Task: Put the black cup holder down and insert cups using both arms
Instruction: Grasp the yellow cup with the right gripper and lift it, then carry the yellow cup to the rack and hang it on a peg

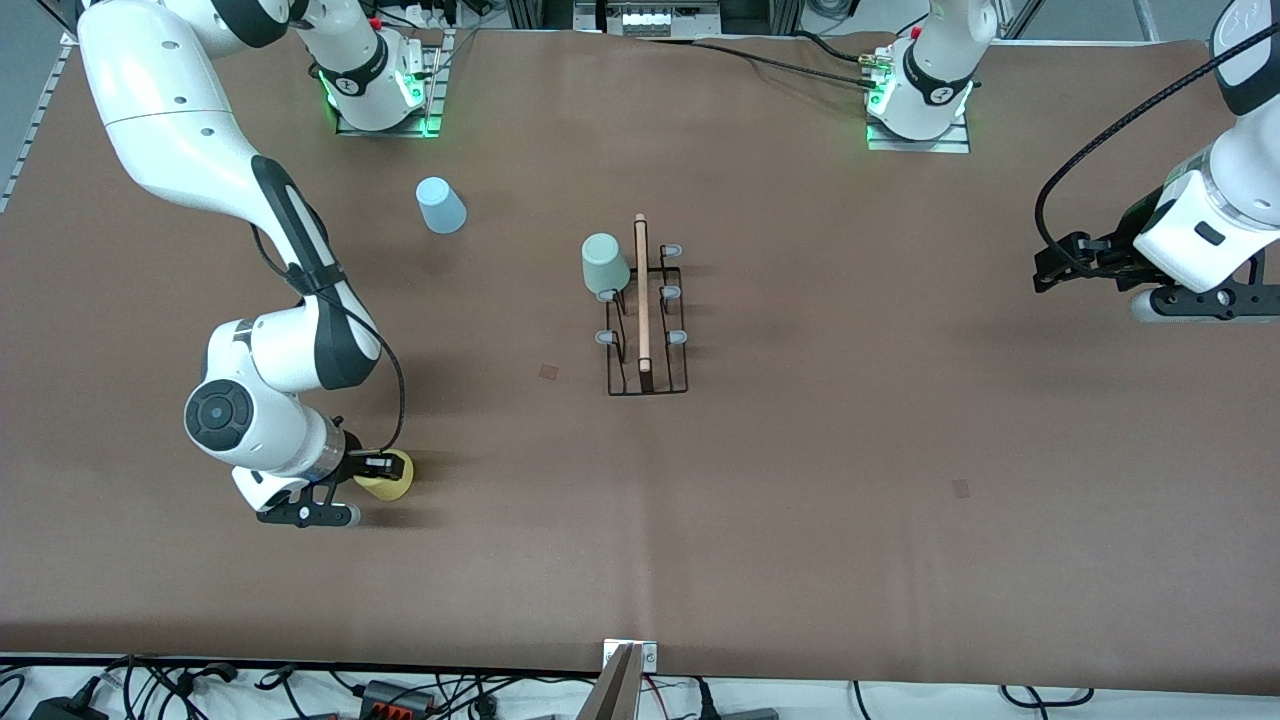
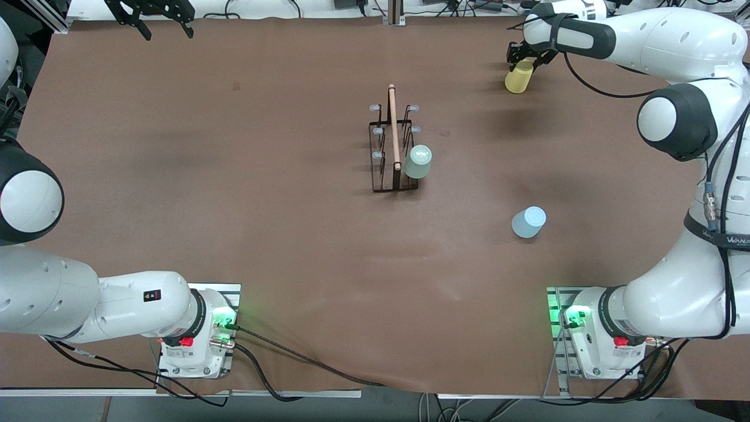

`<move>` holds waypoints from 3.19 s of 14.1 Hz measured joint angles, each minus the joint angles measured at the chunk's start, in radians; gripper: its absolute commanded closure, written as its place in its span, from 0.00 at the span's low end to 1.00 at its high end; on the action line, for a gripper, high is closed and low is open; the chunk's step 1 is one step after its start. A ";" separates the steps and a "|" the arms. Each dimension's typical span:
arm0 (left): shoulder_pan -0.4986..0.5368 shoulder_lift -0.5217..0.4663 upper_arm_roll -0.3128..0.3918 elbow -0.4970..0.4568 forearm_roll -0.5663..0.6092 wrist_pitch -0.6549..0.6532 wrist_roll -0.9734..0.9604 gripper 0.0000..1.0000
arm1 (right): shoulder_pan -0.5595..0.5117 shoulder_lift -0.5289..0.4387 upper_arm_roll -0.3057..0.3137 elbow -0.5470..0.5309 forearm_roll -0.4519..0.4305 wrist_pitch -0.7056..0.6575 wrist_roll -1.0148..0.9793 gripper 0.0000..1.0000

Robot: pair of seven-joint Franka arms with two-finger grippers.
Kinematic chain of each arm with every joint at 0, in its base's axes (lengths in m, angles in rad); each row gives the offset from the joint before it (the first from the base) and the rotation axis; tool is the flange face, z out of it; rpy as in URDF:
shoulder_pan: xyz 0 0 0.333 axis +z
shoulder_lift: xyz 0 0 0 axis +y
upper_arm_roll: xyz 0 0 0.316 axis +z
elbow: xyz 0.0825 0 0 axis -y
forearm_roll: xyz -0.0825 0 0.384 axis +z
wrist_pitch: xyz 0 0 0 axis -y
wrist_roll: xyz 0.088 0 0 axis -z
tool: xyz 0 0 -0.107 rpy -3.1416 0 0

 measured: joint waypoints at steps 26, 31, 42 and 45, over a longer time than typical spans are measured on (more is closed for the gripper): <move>0.001 0.000 0.000 0.000 0.000 -0.001 0.000 0.00 | 0.277 -0.149 0.323 0.008 -0.114 -0.233 0.517 0.76; 0.001 0.000 0.000 0.000 0.000 -0.001 0.000 0.00 | 0.280 -0.139 0.323 0.008 -0.114 -0.211 0.525 0.76; 0.013 0.000 0.002 0.000 0.000 -0.011 0.000 0.00 | 0.303 -0.091 0.319 0.007 -0.137 -0.181 0.537 0.47; 0.017 0.000 0.003 0.000 0.000 -0.011 0.000 0.00 | 0.301 -0.090 0.318 0.007 -0.140 -0.181 0.537 0.00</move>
